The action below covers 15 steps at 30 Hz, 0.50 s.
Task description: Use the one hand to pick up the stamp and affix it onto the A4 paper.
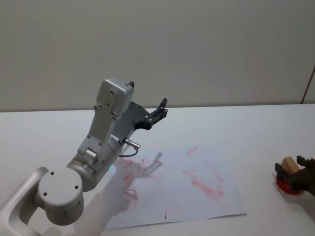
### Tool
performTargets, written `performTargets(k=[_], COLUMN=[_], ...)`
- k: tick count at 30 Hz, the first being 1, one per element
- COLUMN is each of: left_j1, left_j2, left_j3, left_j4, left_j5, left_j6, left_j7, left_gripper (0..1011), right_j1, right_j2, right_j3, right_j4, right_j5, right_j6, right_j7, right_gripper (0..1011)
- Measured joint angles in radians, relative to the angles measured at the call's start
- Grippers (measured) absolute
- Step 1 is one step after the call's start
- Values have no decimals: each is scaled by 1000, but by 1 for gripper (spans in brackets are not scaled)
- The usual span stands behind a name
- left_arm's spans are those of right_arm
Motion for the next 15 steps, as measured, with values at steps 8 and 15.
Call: performTargets(k=[8, 15], left_j1=[0, 0], left_j2=[0, 0], left_j3=[0, 0], left_j4=[0, 0], left_j5=[0, 0], left_j6=[0, 0], left_j7=[0, 0], left_gripper=[1001, 1001], right_j1=[7, 10], right_j2=[-5, -7], right_j3=[-4, -5], right_j4=[6, 9], right_j5=[-8, -11], right_j6=[5, 7], right_j7=[1, 1], right_gripper=[434, 238])
